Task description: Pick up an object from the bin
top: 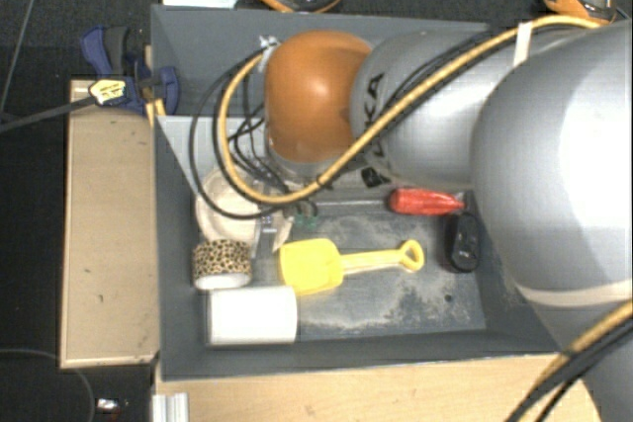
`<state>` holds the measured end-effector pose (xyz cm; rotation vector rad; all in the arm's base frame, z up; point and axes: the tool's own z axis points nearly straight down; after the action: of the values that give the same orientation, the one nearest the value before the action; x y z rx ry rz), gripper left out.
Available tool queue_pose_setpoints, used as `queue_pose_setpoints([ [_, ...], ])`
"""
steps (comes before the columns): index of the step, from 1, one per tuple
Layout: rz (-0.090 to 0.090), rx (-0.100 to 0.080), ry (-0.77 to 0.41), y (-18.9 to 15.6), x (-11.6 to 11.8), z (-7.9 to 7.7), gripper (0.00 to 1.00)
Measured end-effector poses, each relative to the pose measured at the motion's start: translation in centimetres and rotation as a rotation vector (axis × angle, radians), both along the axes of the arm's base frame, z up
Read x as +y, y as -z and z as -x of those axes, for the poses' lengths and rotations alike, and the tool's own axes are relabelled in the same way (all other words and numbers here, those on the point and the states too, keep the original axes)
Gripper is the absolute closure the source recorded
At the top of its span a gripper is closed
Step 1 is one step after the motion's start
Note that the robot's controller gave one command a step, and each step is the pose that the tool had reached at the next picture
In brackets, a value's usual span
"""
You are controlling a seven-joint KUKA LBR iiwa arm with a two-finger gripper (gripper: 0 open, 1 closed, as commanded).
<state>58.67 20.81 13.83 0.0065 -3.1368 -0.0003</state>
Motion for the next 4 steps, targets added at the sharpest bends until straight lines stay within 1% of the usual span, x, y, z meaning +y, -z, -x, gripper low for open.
queue_pose_setpoints([
  [1, -0.001, -0.007, 0.008, -0.5, -0.1, -0.2, 0.0],
  [2, 0.028, -0.006, 0.278, 6.4, -0.4, 2.0, 0.0],
  [3, 0.003, -0.022, 0.093, 0.8, 2.2, 1.3, 0.0],
  [4, 0.036, -0.007, 0.275, 6.3, -0.8, 1.8, 0.0],
])
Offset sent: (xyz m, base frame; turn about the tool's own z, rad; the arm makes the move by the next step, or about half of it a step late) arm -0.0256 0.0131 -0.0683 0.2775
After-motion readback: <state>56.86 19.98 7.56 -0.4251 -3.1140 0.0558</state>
